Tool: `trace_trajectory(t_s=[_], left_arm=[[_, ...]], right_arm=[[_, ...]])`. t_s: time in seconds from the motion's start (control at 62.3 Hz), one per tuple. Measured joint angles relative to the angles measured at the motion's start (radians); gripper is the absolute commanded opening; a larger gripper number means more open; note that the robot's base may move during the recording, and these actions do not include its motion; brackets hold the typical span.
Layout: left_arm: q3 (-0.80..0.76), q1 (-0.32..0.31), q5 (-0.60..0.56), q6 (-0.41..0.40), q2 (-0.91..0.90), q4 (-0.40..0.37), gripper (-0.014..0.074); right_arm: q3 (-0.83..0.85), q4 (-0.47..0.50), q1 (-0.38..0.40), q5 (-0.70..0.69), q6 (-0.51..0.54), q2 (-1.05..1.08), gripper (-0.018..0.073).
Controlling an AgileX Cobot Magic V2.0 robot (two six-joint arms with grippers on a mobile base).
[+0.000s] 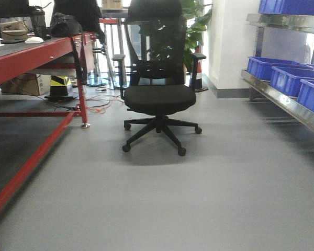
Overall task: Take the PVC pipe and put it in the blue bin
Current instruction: 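Drive the base past the black chair toward the blue bin shelf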
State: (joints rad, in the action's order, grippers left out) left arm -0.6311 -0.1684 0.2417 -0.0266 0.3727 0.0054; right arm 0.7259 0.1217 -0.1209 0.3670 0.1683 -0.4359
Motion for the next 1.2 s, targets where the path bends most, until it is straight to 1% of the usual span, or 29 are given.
trace_trajectory(t_s=[1.205], left_arm=[[0.000,0.000,0.000,0.000,0.000,0.000,-0.0111]], right_arm=[[0.000,0.000,0.000,-0.006,0.000,0.001,-0.0162]])
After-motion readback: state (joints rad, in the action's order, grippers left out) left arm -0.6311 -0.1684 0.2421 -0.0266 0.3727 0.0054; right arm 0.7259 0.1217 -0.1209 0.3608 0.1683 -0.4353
